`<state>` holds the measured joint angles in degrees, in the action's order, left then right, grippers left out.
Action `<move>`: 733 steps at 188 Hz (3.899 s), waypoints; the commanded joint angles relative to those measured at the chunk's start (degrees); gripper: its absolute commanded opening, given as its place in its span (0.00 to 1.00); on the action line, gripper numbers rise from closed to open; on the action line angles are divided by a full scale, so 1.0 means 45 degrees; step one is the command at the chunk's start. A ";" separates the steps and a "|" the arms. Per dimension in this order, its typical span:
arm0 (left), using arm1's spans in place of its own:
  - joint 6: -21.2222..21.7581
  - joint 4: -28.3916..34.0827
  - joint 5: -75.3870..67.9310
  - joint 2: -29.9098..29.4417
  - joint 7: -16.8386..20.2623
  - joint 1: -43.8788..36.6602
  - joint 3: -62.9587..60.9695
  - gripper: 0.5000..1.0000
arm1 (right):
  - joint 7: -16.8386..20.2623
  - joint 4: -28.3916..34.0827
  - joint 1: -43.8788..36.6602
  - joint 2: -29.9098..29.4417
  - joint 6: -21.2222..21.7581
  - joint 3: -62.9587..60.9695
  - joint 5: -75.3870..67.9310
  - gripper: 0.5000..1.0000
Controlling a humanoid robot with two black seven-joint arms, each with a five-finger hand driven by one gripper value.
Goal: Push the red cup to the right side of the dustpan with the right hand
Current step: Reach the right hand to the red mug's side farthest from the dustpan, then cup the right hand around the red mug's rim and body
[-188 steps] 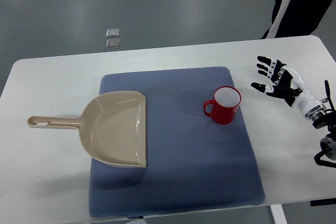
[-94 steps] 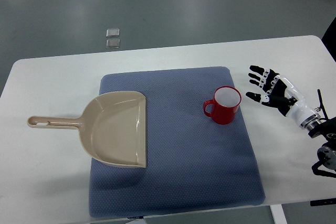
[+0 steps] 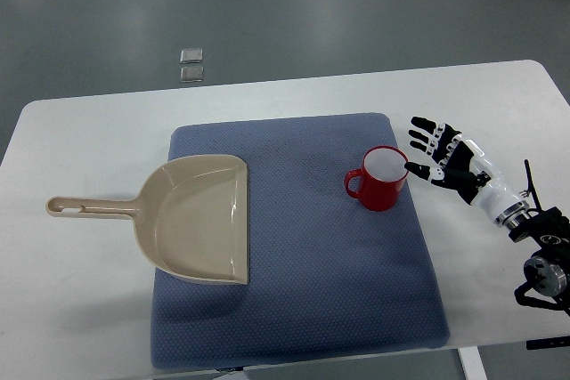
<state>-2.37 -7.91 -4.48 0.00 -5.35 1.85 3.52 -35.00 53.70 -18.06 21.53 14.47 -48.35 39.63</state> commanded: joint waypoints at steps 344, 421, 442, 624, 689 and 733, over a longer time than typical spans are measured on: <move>0.0000 0.0000 0.0000 0.0000 -0.0002 0.0000 0.0000 1.00 | 0.0000 0.1914 0.1241 -0.1328 -0.1986 -0.1346 0.3655 0.86; 0.0000 0.0000 0.0000 0.0000 -0.0002 0.0000 0.0000 1.00 | 0.0000 0.1777 0.1182 -0.1348 -0.2670 -0.1287 0.4358 0.85; 0.0000 0.0000 0.0000 0.0000 -0.0002 0.0000 0.0000 1.00 | 0.0000 0.1699 0.1163 -0.1387 -0.2728 -0.1287 0.4358 0.85; 0.0000 0.0000 0.0000 0.0000 -0.0002 0.0000 0.0000 1.00 | 0.0000 0.1250 0.1163 -0.2110 -0.3158 -0.0896 0.4416 0.86; 0.0000 0.0000 0.0000 0.0000 -0.0002 0.0000 0.0000 1.00 | 0.0000 0.0840 0.1124 -0.2481 -0.3158 -0.0896 0.4514 0.86; 0.0000 0.0000 0.0000 0.0000 -0.0002 0.0000 0.0000 1.00 | 0.0000 0.0664 0.1104 -0.2500 -0.3158 -0.0779 0.4514 0.85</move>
<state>-2.37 -7.91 -4.48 0.00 -5.37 1.85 3.52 -35.00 56.85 -13.08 10.36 0.26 -52.37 59.95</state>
